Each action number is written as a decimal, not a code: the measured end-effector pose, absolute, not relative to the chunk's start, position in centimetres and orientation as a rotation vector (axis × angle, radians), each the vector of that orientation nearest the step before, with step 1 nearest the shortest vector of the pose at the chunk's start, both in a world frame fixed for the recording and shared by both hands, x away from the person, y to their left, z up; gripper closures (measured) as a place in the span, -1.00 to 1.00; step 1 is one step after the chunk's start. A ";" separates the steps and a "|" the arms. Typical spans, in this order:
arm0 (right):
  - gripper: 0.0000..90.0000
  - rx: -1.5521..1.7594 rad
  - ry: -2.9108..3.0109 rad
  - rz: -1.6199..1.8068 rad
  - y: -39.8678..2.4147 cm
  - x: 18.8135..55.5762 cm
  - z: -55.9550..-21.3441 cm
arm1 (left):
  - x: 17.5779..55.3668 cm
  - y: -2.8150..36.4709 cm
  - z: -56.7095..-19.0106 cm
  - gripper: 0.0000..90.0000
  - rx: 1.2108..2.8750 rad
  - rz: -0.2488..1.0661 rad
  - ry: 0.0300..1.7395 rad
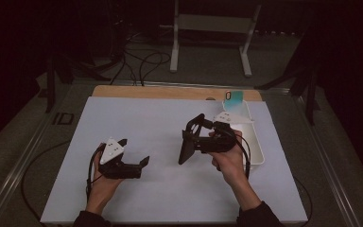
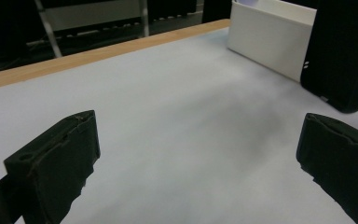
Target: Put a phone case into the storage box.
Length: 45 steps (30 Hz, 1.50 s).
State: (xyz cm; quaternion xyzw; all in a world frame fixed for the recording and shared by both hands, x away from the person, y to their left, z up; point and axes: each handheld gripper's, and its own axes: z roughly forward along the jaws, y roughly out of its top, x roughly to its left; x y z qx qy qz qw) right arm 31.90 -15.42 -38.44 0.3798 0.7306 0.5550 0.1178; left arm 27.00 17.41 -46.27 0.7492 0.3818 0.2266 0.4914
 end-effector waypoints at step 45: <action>-0.70 1.097 2.088 1.551 -16.1 33.4 -36.9 | 23.6 22.6 -49.2 -1.00 1.787 0.645 0.978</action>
